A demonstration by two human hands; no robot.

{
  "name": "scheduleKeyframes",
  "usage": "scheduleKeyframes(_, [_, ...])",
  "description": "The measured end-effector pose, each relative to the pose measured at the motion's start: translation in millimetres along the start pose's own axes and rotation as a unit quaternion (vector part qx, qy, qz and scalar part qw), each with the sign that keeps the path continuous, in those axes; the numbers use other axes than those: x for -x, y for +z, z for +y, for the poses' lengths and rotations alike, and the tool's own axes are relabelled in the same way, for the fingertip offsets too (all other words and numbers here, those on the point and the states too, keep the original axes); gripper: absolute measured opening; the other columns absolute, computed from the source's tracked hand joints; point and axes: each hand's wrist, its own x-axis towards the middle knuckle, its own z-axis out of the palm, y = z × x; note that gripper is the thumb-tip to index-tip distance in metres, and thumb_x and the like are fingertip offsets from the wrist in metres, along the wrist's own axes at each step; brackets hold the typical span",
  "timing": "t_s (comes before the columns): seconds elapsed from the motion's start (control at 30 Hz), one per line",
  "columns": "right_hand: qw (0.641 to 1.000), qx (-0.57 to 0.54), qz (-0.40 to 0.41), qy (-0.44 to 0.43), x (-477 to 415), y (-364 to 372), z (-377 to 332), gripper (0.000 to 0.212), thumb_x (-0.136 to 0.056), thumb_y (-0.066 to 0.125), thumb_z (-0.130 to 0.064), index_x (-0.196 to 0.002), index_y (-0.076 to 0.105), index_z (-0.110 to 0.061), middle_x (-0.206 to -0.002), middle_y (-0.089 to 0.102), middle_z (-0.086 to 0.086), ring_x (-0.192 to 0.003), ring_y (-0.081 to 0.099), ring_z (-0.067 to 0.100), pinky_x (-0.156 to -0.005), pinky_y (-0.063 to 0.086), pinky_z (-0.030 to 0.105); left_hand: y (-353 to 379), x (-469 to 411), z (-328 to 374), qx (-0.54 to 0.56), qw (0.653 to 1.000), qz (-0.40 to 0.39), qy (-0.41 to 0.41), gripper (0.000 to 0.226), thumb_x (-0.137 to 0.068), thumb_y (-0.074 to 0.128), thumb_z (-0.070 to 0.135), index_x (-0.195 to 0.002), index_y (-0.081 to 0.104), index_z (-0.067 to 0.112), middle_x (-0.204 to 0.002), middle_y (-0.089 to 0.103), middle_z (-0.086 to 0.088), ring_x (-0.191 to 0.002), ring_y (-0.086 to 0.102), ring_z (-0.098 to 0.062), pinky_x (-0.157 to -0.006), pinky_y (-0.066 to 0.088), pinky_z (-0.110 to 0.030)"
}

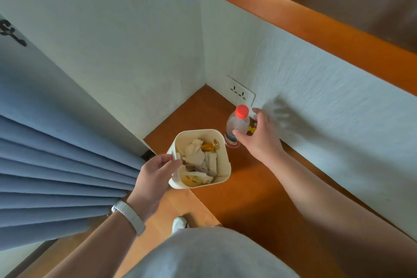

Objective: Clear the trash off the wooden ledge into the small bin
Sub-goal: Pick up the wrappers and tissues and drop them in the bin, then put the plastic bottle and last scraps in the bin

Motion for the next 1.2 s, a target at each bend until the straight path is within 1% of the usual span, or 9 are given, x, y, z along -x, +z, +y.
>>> scheduleKeyframes(0.2, [0.999,-0.009,-0.036,-0.013,-18.0,18.9,2.0,0.088,-0.075,0.073,-0.057,-0.145,0.029,-0.025,-0.143,0.044,0.002,-0.124,0.051,0.02,-0.087,0.046,0.029,1.9,-6.0,-0.7,-0.01,1.0,0.023,-0.013,0.015,-0.096,0.072,0.023,-0.104,0.076,0.012,-0.092,0.083,-0.005,-0.083,0.081,-0.014,-0.058,0.058,-0.014])
scheduleKeyframes(0.37, [1.0,-0.012,-0.012,-0.016,-19.4,18.9,-0.3,0.08,-0.074,0.07,-0.06,-0.138,0.036,-0.026,-0.129,0.055,-0.003,-0.111,0.055,0.01,-0.083,0.05,0.028,-0.5,-8.6,-1.8,-0.014,0.999,0.032,-0.016,0.014,-0.096,0.071,0.022,-0.102,0.077,0.011,-0.09,0.083,-0.005,-0.081,0.081,-0.014,-0.056,0.057,-0.013])
scheduleKeyframes(0.47, [0.995,-0.082,0.048,-0.022,-12.1,6.8,-10.2,0.067,-0.07,0.069,-0.063,-0.121,0.048,-0.026,-0.106,0.062,-0.006,-0.092,0.062,0.008,-0.076,0.059,0.036,-2.6,-9.7,-1.5,-0.013,0.999,0.038,-0.014,0.015,-0.095,0.072,0.025,-0.102,0.077,0.012,-0.09,0.083,-0.005,-0.081,0.08,-0.013,-0.055,0.056,-0.012])
scheduleKeyframes(0.53, [0.984,-0.155,0.084,-0.039,-5.2,-4.7,-21.6,0.051,-0.071,0.074,-0.056,-0.109,0.051,-0.031,-0.097,0.065,-0.009,-0.085,0.065,0.006,-0.072,0.06,0.037,-4.6,-10.6,-0.2,-0.008,0.999,0.042,-0.016,0.016,-0.094,0.073,0.025,-0.102,0.078,0.012,-0.091,0.083,-0.005,-0.084,0.08,-0.016,-0.056,0.057,-0.013])
scheduleKeyframes(0.63, [0.957,-0.259,0.114,-0.061,9.3,-24.5,-44.5,0.043,-0.071,0.078,-0.046,-0.103,0.051,-0.041,-0.1,0.067,-0.012,-0.09,0.069,0.005,-0.076,0.06,0.034,-8.1,-11.7,2.3,0.008,0.999,0.04,-0.018,0.017,-0.095,0.072,0.026,-0.103,0.078,0.012,-0.094,0.083,-0.006,-0.086,0.08,-0.019,-0.058,0.058,-0.015])
scheduleKeyframes(0.77, [0.929,-0.324,0.126,-0.124,32.0,-47.6,-74.9,0.043,-0.077,0.078,-0.03,-0.11,0.051,-0.036,-0.104,0.066,-0.027,-0.1,0.068,0.003,-0.074,0.057,0.02,-13.4,-12.8,5.6,0.021,0.999,0.044,-0.012,0.015,-0.095,0.072,0.026,-0.102,0.077,0.013,-0.092,0.084,-0.004,-0.091,0.08,-0.022,-0.069,0.059,-0.024])
scheduleKeyframes(0.97, [0.914,-0.371,0.039,-0.159,57.8,-45.3,-97.0,0.038,-0.085,0.073,-0.019,-0.118,0.054,-0.024,-0.107,0.069,-0.01,-0.105,0.068,0.018,-0.077,0.059,0.031,-19.9,-11.8,8.5,0.022,0.999,0.04,0.004,0.016,-0.095,0.072,0.025,-0.103,0.077,0.012,-0.101,0.082,-0.011,-0.101,0.077,-0.028,-0.087,0.058,-0.036])
scheduleKeyframes(1.07, [0.926,-0.356,-0.015,-0.128,66.6,-26.2,-103.1,0.041,-0.084,0.074,-0.02,-0.119,0.055,-0.014,-0.106,0.069,0.0,-0.104,0.069,0.021,-0.08,0.06,0.043,-22.2,-8.4,10.1,0.02,0.999,0.025,0.011,0.017,-0.096,0.07,0.025,-0.104,0.076,0.011,-0.099,0.083,-0.008,-0.096,0.078,-0.024,-0.081,0.057,-0.03])
scheduleKeyframes(1.2, [0.935,-0.334,-0.068,-0.097,71.6,-0.5,-108.9,0.045,-0.08,0.077,-0.029,-0.118,0.057,-0.017,-0.107,0.07,0.003,-0.103,0.069,0.02,-0.084,0.059,0.048,-24.5,-2.2,12.3,0.02,0.999,-0.012,0.026,0.021,-0.094,0.071,0.029,-0.104,0.076,0.011,-0.094,0.084,-0.005,-0.089,0.08,-0.017,-0.069,0.058,-0.021])
